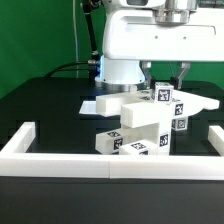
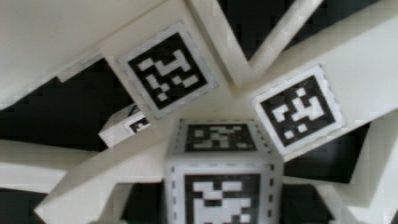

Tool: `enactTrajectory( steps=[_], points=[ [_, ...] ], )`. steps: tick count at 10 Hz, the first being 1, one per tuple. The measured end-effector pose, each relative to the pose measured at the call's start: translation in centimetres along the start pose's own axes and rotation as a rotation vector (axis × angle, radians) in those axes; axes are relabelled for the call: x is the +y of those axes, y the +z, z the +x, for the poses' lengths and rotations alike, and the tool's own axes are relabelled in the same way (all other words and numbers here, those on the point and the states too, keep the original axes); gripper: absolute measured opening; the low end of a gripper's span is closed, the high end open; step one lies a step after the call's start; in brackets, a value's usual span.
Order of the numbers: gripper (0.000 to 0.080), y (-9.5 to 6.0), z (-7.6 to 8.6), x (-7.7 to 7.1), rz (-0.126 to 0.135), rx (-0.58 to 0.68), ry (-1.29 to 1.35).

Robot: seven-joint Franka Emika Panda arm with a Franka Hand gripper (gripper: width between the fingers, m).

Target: Assemble chair

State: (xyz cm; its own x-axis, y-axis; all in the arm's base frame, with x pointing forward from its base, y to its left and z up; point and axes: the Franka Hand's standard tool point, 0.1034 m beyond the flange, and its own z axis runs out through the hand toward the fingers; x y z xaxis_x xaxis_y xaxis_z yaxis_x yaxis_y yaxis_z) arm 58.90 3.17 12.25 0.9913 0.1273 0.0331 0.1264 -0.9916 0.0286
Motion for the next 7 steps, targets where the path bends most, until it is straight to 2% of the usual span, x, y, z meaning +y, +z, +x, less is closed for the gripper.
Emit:
enactTrajectory(
  steps=[2, 7],
  points=[
    [0.0287, 0.02, 0.00, 0.03, 0.000, -0.001, 0.074],
    [0.0288, 0.02, 0.33, 0.52, 0.001, 0.000, 0.585]
  ],
)
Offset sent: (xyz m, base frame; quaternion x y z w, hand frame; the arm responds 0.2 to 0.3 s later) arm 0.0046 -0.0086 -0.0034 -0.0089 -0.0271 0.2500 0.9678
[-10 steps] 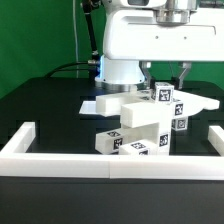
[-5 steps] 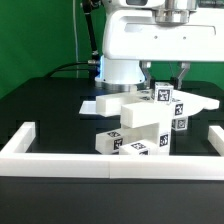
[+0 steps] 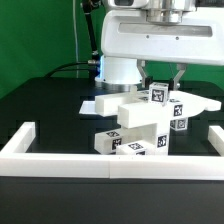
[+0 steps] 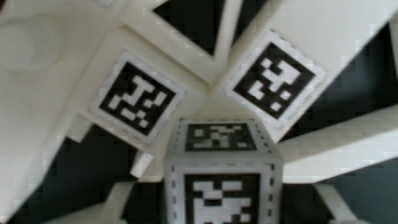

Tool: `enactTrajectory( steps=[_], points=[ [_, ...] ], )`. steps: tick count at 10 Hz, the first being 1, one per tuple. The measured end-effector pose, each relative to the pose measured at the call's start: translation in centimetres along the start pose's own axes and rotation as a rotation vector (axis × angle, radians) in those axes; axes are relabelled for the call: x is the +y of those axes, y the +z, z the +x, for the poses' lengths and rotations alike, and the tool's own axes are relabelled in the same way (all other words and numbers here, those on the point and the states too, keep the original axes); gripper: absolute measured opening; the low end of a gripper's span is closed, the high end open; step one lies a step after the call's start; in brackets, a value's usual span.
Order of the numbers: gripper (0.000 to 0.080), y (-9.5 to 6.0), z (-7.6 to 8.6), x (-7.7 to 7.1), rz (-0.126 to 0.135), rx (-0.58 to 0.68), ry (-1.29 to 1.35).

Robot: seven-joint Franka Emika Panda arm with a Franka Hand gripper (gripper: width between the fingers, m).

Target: Assemble chair

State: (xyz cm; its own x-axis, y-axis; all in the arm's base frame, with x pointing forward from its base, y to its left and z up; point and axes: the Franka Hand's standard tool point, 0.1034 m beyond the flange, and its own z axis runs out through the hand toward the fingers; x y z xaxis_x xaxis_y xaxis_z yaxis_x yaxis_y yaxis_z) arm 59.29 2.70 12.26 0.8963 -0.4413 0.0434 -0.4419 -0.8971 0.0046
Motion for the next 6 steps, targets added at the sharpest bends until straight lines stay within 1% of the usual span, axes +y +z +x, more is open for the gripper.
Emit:
enactTrajectory(
  steps=[6],
  points=[
    [0.0288, 0.01, 0.00, -0.02, 0.003, -0.001, 0.486]
  ],
)
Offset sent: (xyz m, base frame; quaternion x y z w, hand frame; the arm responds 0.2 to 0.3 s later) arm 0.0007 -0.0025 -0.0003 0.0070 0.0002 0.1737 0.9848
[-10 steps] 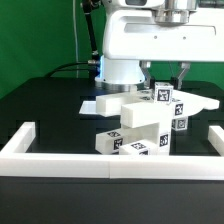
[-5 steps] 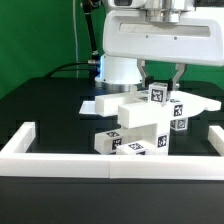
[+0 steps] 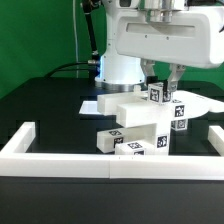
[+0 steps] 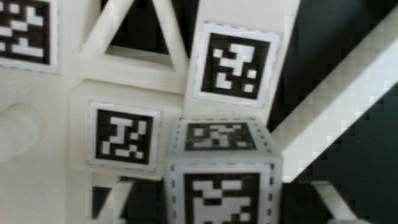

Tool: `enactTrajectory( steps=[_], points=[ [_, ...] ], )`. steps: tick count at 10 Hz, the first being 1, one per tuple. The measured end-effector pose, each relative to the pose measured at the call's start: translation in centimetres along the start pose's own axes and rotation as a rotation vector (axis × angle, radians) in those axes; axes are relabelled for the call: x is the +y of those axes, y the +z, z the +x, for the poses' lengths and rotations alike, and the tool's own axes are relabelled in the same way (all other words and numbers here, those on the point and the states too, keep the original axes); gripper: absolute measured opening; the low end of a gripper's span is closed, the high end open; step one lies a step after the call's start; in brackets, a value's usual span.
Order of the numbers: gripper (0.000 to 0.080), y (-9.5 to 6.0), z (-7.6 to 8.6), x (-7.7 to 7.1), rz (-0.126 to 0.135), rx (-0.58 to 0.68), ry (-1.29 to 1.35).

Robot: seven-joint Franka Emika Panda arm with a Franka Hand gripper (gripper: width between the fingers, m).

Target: Assemble chair

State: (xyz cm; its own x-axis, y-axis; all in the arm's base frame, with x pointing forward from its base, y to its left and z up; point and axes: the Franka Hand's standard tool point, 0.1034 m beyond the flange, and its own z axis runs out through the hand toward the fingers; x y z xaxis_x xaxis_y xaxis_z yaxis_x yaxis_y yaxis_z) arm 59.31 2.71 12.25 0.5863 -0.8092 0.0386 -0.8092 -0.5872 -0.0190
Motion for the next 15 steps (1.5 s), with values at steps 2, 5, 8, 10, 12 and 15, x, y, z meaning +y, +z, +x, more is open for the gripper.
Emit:
enactTrajectory(
  steps=[2, 5, 8, 10, 12, 15],
  points=[
    [0.0288, 0.0, -0.1, -0.1, 0.003, -0.003, 0.112],
    [0.0288, 0.0, -0.1, -0.1, 0.008, -0.011, 0.288],
    [0.0480, 0.0, -0.2, -0.1, 0.008, -0.012, 0.302],
    [0.0632, 0.1, -0.2, -0.1, 0.007, -0.012, 0.301],
    [0.0646, -0.9, -1.0, -0.3, 0.009, -0.023, 0.238],
    [0.0649, -3.5, -1.8, -1.2, 0.043, -0.037, 0.072]
  ],
)
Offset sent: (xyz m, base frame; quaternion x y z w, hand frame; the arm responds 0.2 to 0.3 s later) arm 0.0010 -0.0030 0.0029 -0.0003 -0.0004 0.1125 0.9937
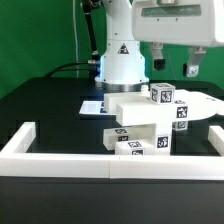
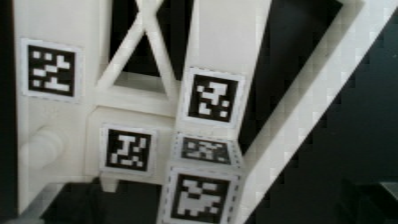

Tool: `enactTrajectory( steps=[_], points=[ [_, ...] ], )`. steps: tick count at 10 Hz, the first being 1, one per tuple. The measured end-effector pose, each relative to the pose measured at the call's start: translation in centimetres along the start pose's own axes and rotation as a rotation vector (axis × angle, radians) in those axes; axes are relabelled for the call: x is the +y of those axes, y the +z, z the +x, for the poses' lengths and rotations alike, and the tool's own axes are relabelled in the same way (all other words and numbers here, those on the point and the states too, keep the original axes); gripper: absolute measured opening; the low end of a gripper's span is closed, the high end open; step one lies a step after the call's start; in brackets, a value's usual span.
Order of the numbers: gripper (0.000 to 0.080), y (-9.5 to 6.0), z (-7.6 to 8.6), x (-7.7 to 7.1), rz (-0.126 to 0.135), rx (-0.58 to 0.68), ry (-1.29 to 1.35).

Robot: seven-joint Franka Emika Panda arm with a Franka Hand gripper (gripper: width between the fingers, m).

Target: Assemble chair

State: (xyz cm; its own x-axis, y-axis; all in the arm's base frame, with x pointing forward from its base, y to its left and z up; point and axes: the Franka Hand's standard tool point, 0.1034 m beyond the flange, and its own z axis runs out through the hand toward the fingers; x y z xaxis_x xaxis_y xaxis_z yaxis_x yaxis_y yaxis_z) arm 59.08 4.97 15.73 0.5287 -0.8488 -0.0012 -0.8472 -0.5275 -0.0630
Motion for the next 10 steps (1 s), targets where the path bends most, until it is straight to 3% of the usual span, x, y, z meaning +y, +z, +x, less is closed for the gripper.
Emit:
enactTrajectory(
  steps=[1, 5, 6, 9, 10],
  points=[
    [0.0649, -0.8, 0.1, 0.0, 0.010, -0.011, -0.026],
    [0.0649, -0.6, 0.0, 0.0, 0.008, -0.010, -0.029],
    [0.0649, -0.8, -0.5, -0.2, 0.017, 0.003, -0.099],
    [0.0649, -0.8, -2.6, 1.0, 0.062, 0.018, -0.249],
    [0.0649, -0.7, -2.4, 1.0, 0.060, 0.019, -0.248]
  ],
)
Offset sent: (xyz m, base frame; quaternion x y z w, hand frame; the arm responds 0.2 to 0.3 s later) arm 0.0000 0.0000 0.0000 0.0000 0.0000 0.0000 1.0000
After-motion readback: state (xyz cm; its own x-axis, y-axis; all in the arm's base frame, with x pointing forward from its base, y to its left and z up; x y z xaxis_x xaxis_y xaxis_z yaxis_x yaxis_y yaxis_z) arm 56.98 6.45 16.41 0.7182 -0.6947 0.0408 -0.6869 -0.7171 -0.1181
